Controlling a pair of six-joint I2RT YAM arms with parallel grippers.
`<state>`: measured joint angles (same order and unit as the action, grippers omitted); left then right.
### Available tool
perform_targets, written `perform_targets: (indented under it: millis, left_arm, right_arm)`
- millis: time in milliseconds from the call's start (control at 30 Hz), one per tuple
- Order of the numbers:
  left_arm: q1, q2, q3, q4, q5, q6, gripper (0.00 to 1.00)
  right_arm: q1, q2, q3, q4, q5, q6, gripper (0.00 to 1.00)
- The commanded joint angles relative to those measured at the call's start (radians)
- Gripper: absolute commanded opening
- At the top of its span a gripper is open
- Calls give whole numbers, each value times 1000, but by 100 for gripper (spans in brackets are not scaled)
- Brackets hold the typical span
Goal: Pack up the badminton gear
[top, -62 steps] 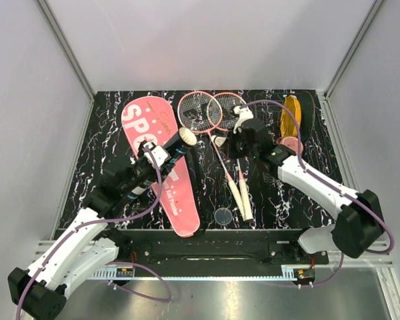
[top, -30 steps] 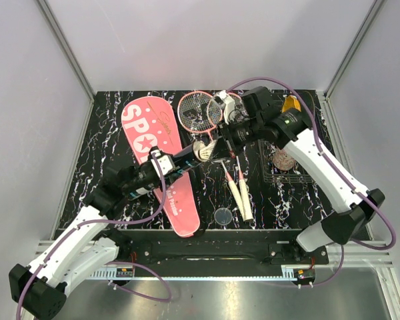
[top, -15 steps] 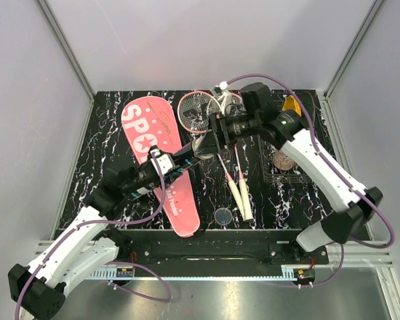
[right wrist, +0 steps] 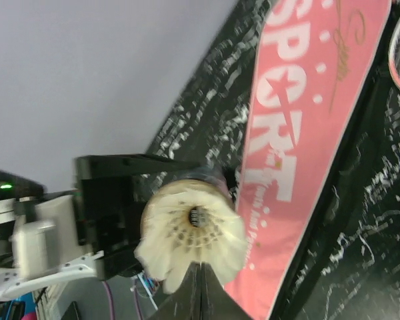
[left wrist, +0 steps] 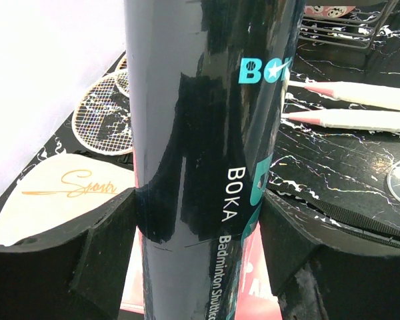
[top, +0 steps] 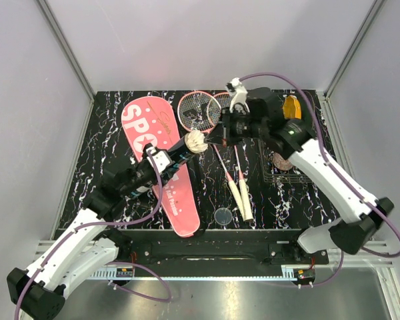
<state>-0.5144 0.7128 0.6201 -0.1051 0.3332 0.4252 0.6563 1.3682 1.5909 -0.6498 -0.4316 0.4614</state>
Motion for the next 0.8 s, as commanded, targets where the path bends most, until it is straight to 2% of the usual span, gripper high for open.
perform_targets:
  millis: [0, 300, 533, 767]
  left_arm:
    - [-4, -16, 21, 102, -16, -9, 0]
    - [-4, 0, 24, 102, 16, -19, 0]
    - [-6, 7, 27, 102, 41, -28, 0]
    - [-6, -1, 26, 102, 64, -26, 0]
  right_arm:
    - [34, 86, 9, 78, 88, 48, 0]
    - [109, 256, 84, 127, 53, 51, 0]
    - [143, 330, 55, 223, 5, 98, 0]
    - [158, 404, 80, 200, -33, 45, 2]
